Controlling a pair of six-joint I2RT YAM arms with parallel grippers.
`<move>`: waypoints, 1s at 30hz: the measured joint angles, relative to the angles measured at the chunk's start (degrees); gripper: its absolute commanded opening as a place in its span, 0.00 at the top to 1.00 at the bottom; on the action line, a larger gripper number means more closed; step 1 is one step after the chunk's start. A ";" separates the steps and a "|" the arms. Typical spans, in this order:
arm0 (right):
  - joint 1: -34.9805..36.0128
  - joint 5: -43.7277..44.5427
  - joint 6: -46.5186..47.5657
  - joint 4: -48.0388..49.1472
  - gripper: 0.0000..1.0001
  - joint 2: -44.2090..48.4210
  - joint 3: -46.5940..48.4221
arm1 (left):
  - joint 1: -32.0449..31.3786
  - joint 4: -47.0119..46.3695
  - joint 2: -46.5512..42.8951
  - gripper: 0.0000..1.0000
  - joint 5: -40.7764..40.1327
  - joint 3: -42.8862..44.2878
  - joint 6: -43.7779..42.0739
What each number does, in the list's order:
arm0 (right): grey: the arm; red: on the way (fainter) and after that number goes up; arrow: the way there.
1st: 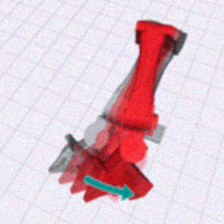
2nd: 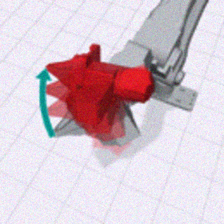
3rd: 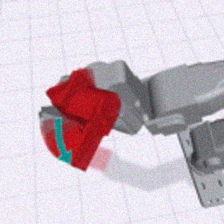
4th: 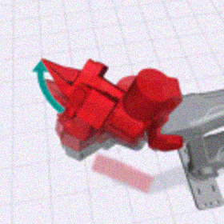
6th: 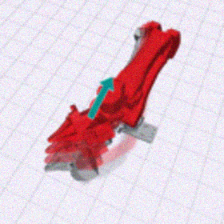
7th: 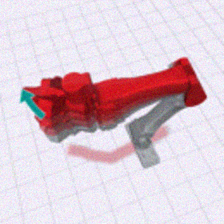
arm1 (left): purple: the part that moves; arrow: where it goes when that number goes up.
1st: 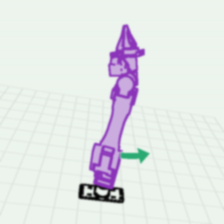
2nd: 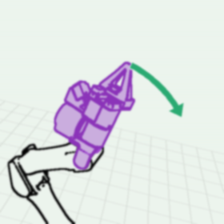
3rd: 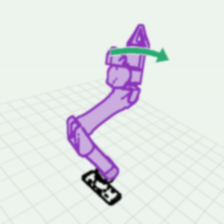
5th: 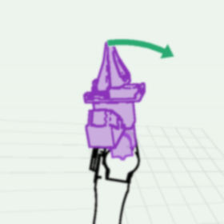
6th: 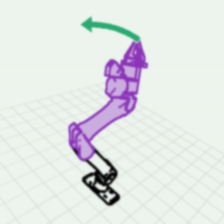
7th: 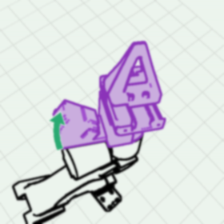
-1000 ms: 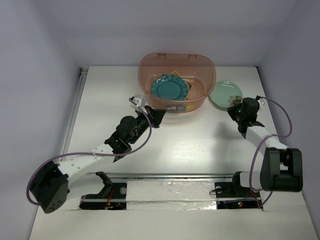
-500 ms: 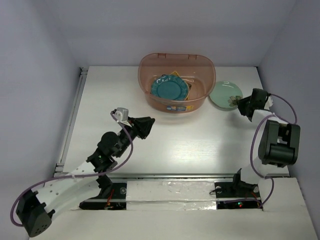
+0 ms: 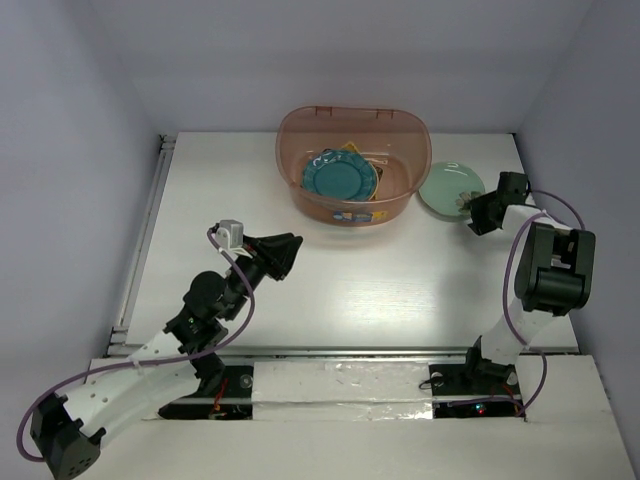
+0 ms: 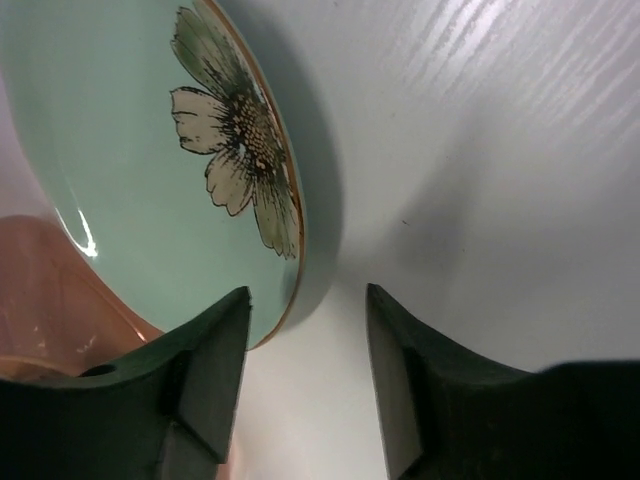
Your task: Place the plates into the plastic bin on the countertop
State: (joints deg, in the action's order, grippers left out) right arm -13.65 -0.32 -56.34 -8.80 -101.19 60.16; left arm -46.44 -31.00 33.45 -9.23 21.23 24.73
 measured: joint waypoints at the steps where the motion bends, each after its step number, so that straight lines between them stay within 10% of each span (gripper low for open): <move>1: 0.00 -0.09 0.07 -0.76 0.40 -0.07 0.24 | 0.00 0.26 -0.17 0.72 -0.20 -0.07 0.00; 4: 0.00 -0.20 0.76 -4.00 0.22 -0.96 2.64 | 0.00 0.52 -0.83 0.72 -0.90 -0.24 0.04; 21: 0.00 1.88 -0.33 -6.75 0.15 -5.92 8.33 | 0.00 0.37 1.25 0.71 -2.84 -0.26 0.24; 30: 0.15 2.43 0.22 -7.15 0.67 -8.46 10.78 | 0.00 0.09 2.58 0.71 -2.97 -0.28 0.22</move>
State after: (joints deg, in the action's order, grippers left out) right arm -13.50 2.11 -56.12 -15.94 -109.65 70.94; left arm -46.44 -30.92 36.03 -12.21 20.95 24.95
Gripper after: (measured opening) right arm 0.403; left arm 0.288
